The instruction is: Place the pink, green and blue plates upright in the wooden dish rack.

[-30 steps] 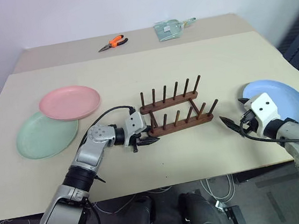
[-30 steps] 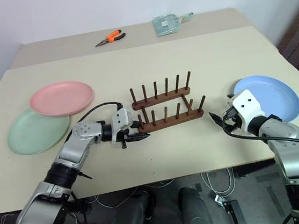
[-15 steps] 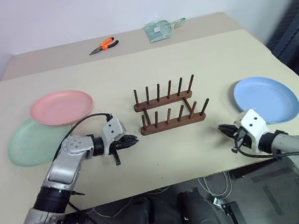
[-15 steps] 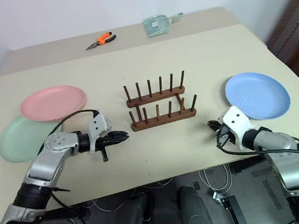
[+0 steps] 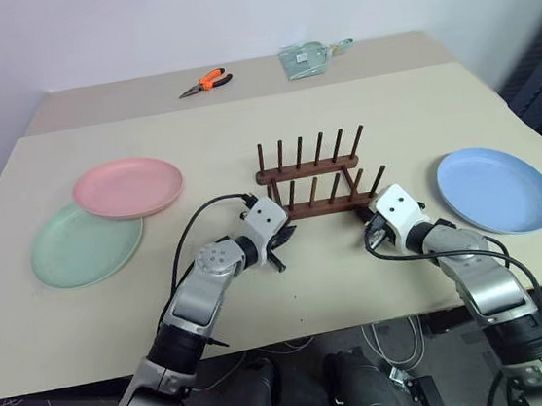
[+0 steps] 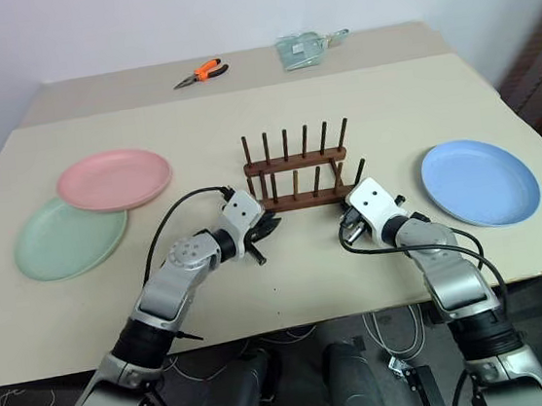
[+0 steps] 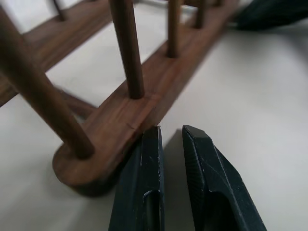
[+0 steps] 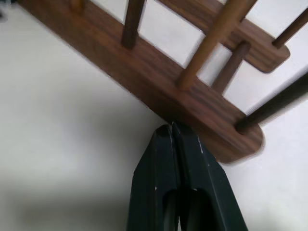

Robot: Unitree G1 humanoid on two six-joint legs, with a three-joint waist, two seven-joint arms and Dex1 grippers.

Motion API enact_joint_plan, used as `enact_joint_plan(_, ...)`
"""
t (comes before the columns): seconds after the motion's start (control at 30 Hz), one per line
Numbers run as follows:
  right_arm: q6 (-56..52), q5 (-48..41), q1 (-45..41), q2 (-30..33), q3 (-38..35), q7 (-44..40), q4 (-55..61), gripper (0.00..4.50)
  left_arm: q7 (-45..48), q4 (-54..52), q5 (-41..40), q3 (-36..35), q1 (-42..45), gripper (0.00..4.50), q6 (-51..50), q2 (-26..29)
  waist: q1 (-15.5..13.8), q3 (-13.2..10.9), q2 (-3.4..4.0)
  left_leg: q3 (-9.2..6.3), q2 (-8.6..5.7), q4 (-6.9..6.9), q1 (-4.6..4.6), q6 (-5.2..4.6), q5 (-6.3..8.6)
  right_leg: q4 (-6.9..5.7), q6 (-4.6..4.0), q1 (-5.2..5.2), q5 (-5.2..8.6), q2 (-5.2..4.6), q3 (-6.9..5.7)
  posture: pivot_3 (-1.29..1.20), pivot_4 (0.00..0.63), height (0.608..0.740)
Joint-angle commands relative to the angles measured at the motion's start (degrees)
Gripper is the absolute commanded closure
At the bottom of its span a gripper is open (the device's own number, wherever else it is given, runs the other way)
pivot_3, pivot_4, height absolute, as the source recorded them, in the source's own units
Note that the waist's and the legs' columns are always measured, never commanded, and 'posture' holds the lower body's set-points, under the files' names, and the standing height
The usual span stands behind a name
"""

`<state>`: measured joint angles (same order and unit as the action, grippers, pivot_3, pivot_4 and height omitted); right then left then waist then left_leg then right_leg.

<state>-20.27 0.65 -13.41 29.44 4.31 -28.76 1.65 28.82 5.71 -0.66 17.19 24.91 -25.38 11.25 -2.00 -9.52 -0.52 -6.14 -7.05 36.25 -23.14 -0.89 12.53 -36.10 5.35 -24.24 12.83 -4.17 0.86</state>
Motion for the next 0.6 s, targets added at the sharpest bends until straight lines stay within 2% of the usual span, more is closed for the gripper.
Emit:
enact_joint_plan(0.03,1.46,2.31,-3.56,-1.59,0.76,2.65,-4.67,4.48,-4.26,7.69,1.62,-3.14,1.31,3.81,-0.19,0.21,0.11,0.04,-0.01,0.0,0.01,0.0,0.01,-0.01,-0.02,-0.01,0.0,0.0,-0.01,0.02,0.0,0.0,0.15,0.729)
enact_joint_plan(0.3,3.44,2.24,-8.38,-2.82,0.02,3.3,-10.87,4.48,-2.48,10.07,1.67,-2.24,3.42,3.81,2.75,0.77,0.09,0.11,0.03,0.0,0.0,-0.04,0.02,0.0,-0.02,-0.01,0.01,-0.01,-0.02,0.03,0.01,0.0,0.15,0.729)
enact_joint_plan(0.43,2.77,-0.89,-6.29,-1.58,-0.92,-0.78,-6.08,3.3,-0.62,7.25,-0.25,-3.75,2.65,3.85,1.07,2.1,0.3,0.12,0.04,0.0,0.01,-0.04,0.02,0.0,-0.02,-0.01,0.01,-0.01,-0.02,0.03,0.01,0.0,0.15,0.729)
enact_joint_plan(0.47,2.84,-1.69,-5.26,-0.91,-0.98,-2.36,-3.6,2.68,0.13,4.99,-1.21,-4.69,1.83,3.3,-0.08,2.87,0.54,0.12,0.04,0.0,0.01,-0.07,0.01,0.0,-0.02,-0.01,0.01,-0.03,-0.02,0.03,0.01,0.0,0.15,0.729)
enact_joint_plan(0.53,2.12,-3.96,-3.28,0.22,-1.32,-5.52,2.12,1.74,0.54,-0.1,-3.36,-7.9,0.27,2.56,-2.17,4.58,1.36,0.12,0.04,-0.01,0.01,-0.17,-0.03,0.0,-0.02,-0.02,0.01,-0.12,-0.01,0.02,0.01,0.0,0.15,0.729)
enact_joint_plan(0.6,0.34,-6.37,-1.54,1.07,-1.6,-8.16,7.71,0.69,-2.93,-4.6,-5.4,-14.15,0.39,1.53,-3.59,5.25,1.82,0.06,0.1,-0.02,0.02,-0.23,-0.07,0.02,0.01,-0.04,0.01,-0.22,-0.01,0.03,0.03,0.0,0.15,0.729)
